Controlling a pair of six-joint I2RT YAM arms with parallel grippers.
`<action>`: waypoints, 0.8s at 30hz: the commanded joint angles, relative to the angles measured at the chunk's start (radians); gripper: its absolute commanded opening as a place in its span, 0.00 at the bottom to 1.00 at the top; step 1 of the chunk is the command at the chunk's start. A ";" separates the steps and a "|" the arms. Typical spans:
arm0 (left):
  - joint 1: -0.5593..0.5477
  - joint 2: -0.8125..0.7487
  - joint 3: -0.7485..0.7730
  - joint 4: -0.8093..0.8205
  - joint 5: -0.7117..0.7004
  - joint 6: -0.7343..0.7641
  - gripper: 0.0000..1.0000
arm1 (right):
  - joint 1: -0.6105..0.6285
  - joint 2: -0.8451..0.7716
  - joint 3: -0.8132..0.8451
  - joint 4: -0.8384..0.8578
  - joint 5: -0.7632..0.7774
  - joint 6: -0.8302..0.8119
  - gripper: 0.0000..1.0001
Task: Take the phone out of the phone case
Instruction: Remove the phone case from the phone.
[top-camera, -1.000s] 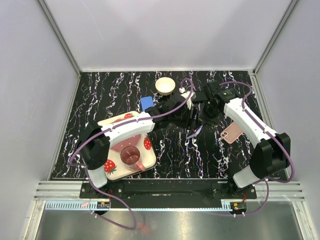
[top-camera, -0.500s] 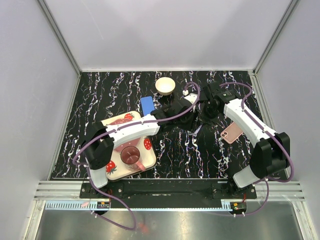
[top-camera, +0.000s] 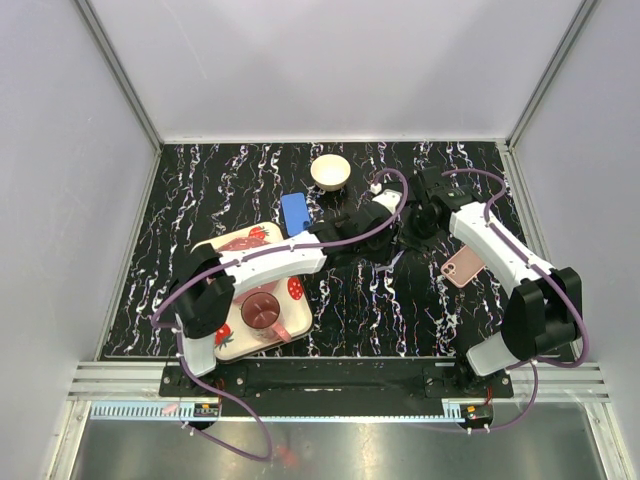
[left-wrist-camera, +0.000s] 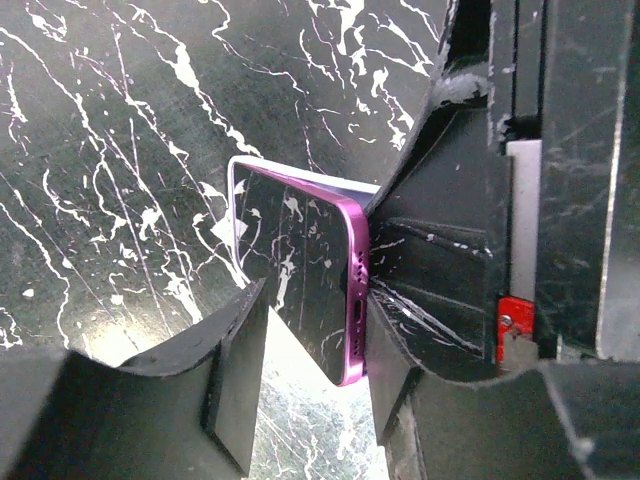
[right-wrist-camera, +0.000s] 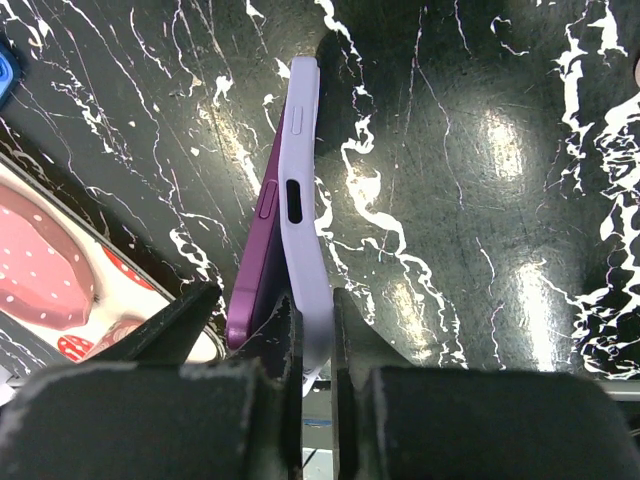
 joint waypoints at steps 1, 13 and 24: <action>-0.023 0.077 0.037 -0.045 -0.130 0.057 0.43 | 0.016 -0.052 0.004 0.041 -0.115 0.034 0.00; -0.032 0.122 0.057 -0.057 -0.161 0.078 0.36 | 0.016 -0.054 -0.001 0.049 -0.118 0.037 0.00; -0.021 0.000 0.049 -0.079 -0.167 0.092 0.00 | 0.016 -0.043 -0.010 0.045 -0.043 0.001 0.00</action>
